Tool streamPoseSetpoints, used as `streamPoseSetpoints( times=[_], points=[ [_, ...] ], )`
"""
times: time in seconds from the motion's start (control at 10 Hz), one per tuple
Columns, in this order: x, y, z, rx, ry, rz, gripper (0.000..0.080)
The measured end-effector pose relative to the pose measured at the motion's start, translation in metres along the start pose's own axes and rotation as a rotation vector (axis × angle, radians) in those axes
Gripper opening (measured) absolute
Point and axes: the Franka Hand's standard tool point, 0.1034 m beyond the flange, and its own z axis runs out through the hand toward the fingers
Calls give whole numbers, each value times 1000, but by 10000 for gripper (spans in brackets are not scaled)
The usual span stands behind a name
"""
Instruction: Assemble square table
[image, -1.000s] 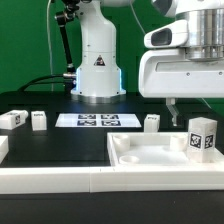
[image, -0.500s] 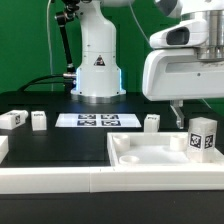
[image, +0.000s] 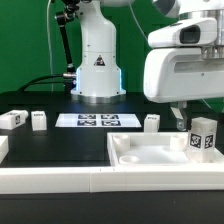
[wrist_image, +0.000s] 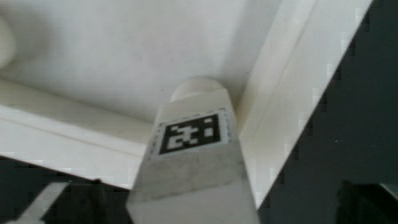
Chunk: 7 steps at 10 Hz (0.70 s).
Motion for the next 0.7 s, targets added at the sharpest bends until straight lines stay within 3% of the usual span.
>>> streamPoseSetpoints(
  times=[0.3,0.5,0.6,0.7],
  points=[
    [-1,8,0,-14,-6,-136,648],
    [-2,8,0,-14,-7,-132,385],
    [-1,8,0,-14,-6,-122,385],
    [-1,8,0,-13,-6,-106,288]
  ],
)
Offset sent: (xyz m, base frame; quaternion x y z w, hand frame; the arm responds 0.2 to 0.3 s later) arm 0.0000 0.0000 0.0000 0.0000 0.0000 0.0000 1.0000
